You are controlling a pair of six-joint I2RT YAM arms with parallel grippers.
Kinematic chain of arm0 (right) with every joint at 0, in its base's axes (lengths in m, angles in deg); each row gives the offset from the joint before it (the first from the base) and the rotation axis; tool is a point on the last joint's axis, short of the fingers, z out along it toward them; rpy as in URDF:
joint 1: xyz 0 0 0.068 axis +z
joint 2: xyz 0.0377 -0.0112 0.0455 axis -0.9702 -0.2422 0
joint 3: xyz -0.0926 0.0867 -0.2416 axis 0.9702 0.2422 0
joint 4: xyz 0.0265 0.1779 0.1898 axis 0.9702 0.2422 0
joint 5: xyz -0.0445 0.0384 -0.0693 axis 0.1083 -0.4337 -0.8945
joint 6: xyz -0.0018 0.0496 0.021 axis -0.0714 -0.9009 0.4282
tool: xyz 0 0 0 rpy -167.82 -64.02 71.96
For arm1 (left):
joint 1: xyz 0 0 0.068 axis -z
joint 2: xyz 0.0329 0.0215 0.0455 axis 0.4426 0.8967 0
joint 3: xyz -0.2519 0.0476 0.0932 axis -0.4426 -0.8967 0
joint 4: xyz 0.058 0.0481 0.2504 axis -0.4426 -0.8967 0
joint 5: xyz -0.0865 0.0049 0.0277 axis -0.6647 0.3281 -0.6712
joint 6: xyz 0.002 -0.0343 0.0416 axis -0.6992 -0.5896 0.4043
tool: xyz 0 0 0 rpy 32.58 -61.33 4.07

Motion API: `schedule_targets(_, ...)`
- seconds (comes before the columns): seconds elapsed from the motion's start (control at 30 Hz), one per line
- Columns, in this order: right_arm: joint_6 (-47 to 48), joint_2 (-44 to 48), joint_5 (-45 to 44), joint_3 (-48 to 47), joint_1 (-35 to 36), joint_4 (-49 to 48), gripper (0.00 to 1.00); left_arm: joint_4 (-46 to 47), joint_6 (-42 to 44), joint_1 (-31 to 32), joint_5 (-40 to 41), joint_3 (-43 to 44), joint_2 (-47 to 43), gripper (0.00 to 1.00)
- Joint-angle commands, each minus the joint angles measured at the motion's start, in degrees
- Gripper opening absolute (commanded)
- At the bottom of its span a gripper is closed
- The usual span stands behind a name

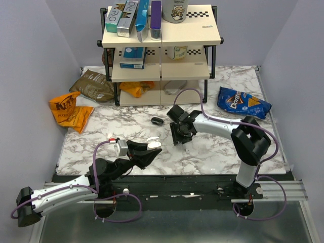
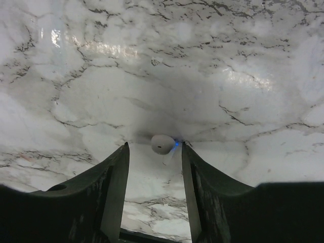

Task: Insert the wireless bluetooth earbuds into the charging case
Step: Pick up the earbud from the center of the board.

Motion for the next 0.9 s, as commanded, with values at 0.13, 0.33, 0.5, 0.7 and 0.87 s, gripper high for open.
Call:
schedule_targets(0.13,0.7,-3.5,-2.0,-2.6,-0.1,0.9,0.53,0.6,-0.4,0.4,1.5,0.2,-0.5,0.00)
schedule_targets(0.33,1.0,-4.4,-2.0,-2.1,-0.1,0.5,0.52,0.4,-0.3,0.4,1.7,0.1,-0.3,0.00)
schedule_targets(0.5,1.2,-4.3,-2.6,-1.7,-0.1,0.6,0.49,0.4,-0.3,0.5,1.7,0.1,-0.1,0.00)
schedule_targets(0.7,1.5,-4.1,-3.3,-0.2,-0.1,0.9,0.46,0.2,-0.5,0.5,1.6,0.1,-0.1,0.00)
schedule_targets(0.87,1.7,-4.0,-3.4,0.3,0.0,0.9,0.39,0.1,-0.6,0.5,1.6,0.2,-0.2,0.00)
